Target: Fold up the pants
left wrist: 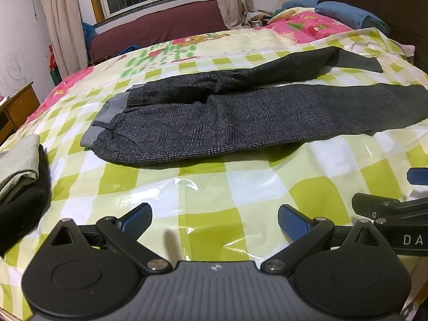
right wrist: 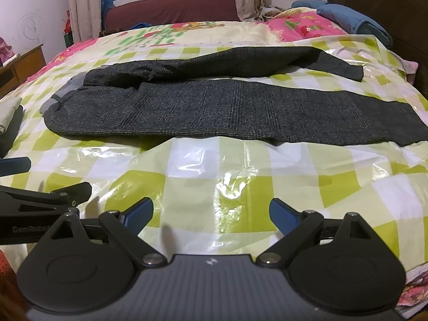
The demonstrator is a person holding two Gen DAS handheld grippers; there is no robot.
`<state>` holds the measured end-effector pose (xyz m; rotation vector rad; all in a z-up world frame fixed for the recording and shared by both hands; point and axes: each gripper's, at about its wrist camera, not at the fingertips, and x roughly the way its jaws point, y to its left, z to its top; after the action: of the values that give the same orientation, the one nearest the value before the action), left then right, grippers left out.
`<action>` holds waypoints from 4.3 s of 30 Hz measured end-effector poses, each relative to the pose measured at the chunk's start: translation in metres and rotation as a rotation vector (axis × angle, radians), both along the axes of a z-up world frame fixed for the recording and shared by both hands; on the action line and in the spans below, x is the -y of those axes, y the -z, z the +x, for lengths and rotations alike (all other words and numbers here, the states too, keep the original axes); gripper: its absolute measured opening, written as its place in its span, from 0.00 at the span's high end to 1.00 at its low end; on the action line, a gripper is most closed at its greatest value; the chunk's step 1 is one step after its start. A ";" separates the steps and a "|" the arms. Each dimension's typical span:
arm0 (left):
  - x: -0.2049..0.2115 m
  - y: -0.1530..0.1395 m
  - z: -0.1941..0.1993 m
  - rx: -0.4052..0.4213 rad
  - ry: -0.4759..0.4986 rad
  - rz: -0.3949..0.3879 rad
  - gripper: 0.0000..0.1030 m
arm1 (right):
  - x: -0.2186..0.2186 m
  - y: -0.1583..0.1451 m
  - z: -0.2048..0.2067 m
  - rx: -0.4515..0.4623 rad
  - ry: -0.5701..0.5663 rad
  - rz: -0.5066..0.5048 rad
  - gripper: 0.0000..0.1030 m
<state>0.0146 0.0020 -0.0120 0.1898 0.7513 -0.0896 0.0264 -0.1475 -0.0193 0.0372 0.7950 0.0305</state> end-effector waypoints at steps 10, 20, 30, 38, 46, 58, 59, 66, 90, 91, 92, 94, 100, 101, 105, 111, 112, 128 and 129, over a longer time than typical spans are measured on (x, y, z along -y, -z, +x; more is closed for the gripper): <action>-0.007 0.004 0.008 -0.015 -0.024 -0.018 0.00 | -0.011 0.003 0.008 0.001 -0.050 -0.020 0.10; -0.015 -0.004 0.016 0.036 -0.029 0.006 0.00 | -0.021 -0.001 0.020 0.019 -0.086 -0.038 0.10; -0.078 -0.008 0.071 0.121 -0.134 0.094 0.00 | -0.078 -0.011 0.074 0.122 -0.289 -0.140 0.10; -0.142 0.014 0.146 0.057 -0.242 0.010 0.00 | -0.142 0.010 0.127 0.138 -0.470 -0.204 0.11; -0.160 0.033 0.190 0.039 -0.285 -0.096 0.00 | -0.183 0.031 0.146 0.149 -0.565 -0.212 0.16; -0.188 0.026 0.181 0.093 -0.305 -0.173 0.35 | -0.181 0.019 0.141 0.121 -0.601 -0.100 0.64; -0.190 0.026 0.179 0.093 -0.310 -0.181 0.36 | -0.183 0.020 0.139 0.134 -0.613 -0.122 0.64; -0.209 0.020 0.158 0.093 -0.353 -0.220 0.36 | -0.197 0.027 0.130 0.120 -0.678 -0.138 0.78; -0.177 -0.032 0.042 0.233 -0.345 0.027 0.35 | 0.015 -0.018 0.112 0.052 -0.125 0.084 0.68; -0.169 -0.032 0.045 0.235 -0.325 0.032 0.35 | 0.040 -0.013 0.113 0.045 -0.040 0.082 0.68; -0.162 -0.031 0.048 0.231 -0.303 0.030 0.35 | 0.063 -0.009 0.117 0.042 0.027 0.071 0.68; -0.149 -0.025 0.061 0.188 -0.261 0.020 0.35 | 0.103 0.004 0.127 0.024 0.152 0.011 0.63; -0.135 0.011 0.098 -0.003 -0.226 0.057 0.34 | 0.173 0.007 0.138 -0.059 0.357 0.034 0.59; -0.137 0.010 0.100 0.004 -0.227 0.046 0.34 | 0.166 0.000 0.139 -0.034 0.336 -0.002 0.60; -0.146 -0.011 0.111 0.096 -0.191 0.034 0.34 | 0.127 -0.023 0.158 0.030 0.161 -0.001 0.60; -0.175 -0.034 0.183 0.181 -0.105 0.115 0.23 | 0.047 -0.025 0.258 0.037 -0.233 -0.033 0.52; -0.181 -0.036 0.199 0.177 -0.084 0.120 0.21 | 0.032 -0.023 0.279 0.035 -0.306 -0.043 0.45; -0.234 0.013 0.347 -0.195 0.222 0.159 0.10 | -0.083 0.031 0.455 -0.257 -0.895 -0.290 0.32; -0.235 0.017 0.348 -0.200 0.237 0.168 0.05 | -0.082 0.033 0.458 -0.272 -0.891 -0.278 0.31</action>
<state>0.3629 0.2369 -0.0290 0.4349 0.9343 -0.2735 0.4841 -0.0658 -0.0522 -0.5896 1.0289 0.7695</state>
